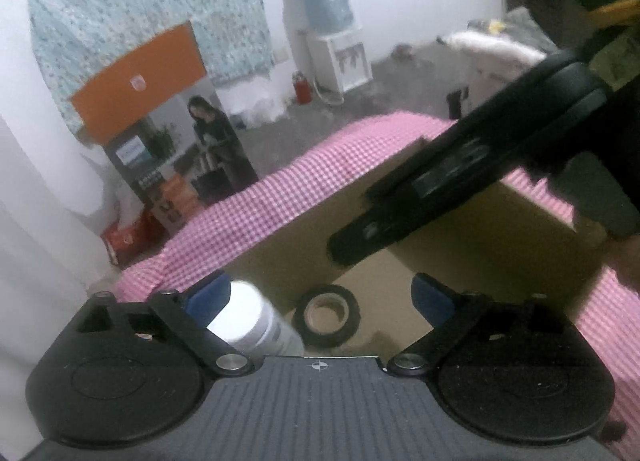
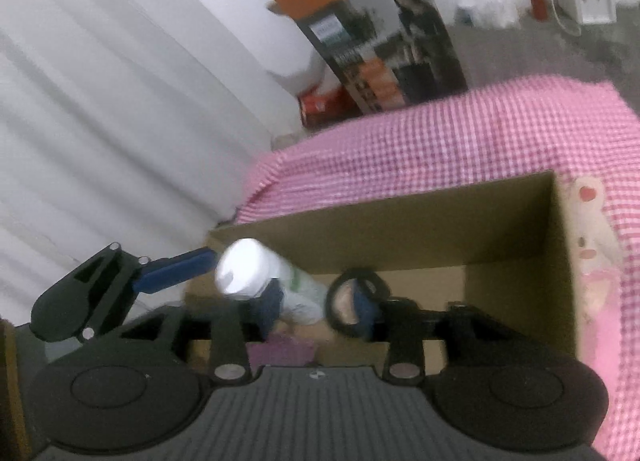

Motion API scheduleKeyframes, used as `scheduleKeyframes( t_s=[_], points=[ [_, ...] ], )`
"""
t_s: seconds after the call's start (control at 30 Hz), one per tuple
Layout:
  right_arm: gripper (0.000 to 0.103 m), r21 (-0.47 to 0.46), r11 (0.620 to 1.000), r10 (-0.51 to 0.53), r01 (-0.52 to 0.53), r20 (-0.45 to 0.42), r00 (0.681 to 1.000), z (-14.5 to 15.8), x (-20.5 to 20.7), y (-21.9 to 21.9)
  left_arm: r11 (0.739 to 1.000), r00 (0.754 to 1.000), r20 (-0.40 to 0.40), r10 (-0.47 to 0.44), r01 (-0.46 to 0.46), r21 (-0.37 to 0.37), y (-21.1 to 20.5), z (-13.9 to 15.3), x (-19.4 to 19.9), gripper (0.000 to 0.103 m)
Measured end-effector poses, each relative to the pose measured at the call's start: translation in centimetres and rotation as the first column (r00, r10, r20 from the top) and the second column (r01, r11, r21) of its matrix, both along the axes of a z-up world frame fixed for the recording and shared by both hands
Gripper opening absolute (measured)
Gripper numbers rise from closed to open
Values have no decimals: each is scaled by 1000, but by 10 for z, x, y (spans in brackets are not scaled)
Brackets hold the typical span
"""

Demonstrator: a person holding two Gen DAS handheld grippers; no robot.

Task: Organize rigid objects
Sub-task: 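Move the right gripper back and close it on the white plug charger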

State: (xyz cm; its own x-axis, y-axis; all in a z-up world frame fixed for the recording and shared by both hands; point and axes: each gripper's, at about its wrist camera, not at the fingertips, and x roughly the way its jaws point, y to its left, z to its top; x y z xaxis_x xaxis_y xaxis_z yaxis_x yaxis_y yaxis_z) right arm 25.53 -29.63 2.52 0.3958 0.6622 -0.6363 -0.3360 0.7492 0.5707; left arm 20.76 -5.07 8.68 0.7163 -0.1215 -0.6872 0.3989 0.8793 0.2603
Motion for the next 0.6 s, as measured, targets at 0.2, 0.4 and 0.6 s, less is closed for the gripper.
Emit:
scheduleKeyframes(
  t_s=[0.2, 0.4, 0.6],
  points=[
    [59, 53, 999, -18, 12, 112, 994, 38, -66, -20, 997, 998, 56, 9, -4, -78, 26, 20, -56, 101],
    [59, 84, 996, -20, 3, 203, 979, 51, -145, -36, 983, 999, 38, 29, -21, -185, 46, 9, -109, 102],
    [59, 108, 994, -25, 3, 204, 979, 28, -208, -32, 975, 998, 8, 59, -56, -214, 49, -27, -148, 102]
  ],
)
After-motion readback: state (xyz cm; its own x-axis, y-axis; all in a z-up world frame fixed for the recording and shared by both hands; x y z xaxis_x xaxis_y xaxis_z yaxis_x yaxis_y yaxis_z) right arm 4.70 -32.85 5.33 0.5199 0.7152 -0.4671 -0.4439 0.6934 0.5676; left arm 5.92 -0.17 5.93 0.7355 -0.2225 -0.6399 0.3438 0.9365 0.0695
